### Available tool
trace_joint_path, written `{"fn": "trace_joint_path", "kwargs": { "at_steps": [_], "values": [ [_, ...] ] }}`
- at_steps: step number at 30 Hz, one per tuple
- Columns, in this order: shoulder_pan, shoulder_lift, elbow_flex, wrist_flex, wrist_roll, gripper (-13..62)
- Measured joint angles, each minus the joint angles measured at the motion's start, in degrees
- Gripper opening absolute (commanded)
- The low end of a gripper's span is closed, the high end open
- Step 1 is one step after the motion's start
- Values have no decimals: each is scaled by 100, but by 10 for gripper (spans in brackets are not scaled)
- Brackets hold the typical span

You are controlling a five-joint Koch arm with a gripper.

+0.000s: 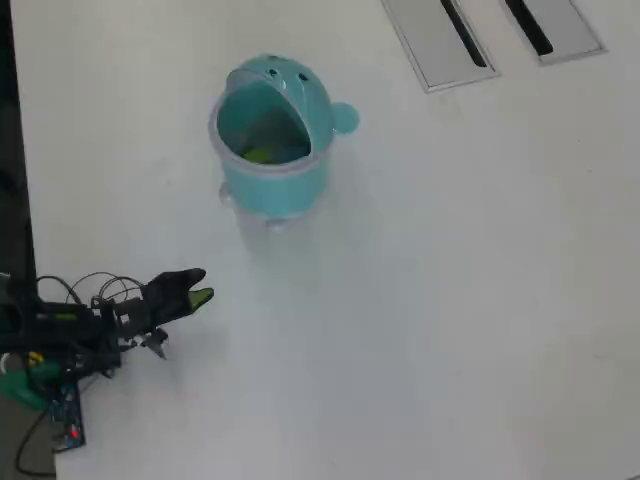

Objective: Grasp RGB lego blocks and put them in the bin one by one.

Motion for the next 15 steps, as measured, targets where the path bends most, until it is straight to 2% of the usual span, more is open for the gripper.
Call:
{"fn": "trace_joint_path", "kwargs": {
  "at_steps": [7, 15],
  "values": [
    [62, 9, 0, 598, 800, 326],
    [352, 9, 0, 1644, 835, 331]
  ]
}}
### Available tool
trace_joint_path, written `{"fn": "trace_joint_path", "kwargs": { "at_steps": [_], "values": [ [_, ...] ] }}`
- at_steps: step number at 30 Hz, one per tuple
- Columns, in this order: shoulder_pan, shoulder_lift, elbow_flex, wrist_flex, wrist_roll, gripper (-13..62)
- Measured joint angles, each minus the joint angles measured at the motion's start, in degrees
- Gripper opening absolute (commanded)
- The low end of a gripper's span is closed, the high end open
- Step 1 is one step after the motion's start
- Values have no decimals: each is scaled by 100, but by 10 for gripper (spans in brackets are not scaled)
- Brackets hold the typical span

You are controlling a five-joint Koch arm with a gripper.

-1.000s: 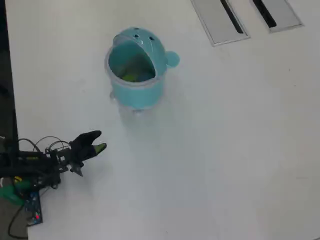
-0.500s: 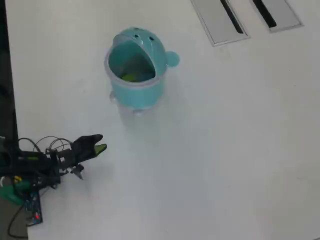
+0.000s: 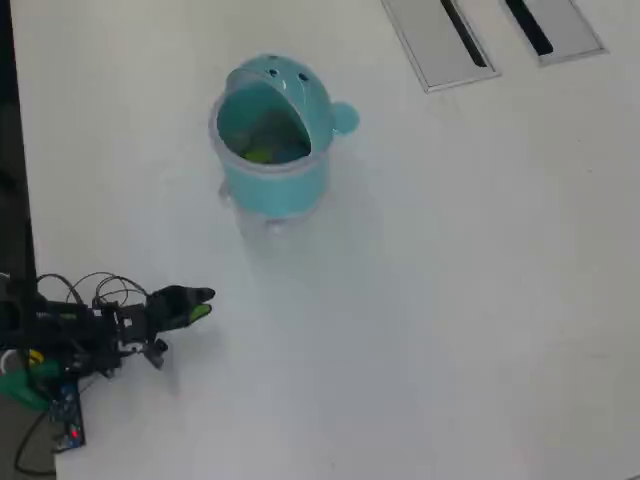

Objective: Grasp RGB lego blocks and put them in the bin one by one.

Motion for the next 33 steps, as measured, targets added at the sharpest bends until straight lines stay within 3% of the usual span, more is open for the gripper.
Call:
{"fn": "trace_joint_path", "kwargs": {
  "at_steps": [33],
  "values": [
    [378, 0, 0, 2215, -835, 341]
  ]
}}
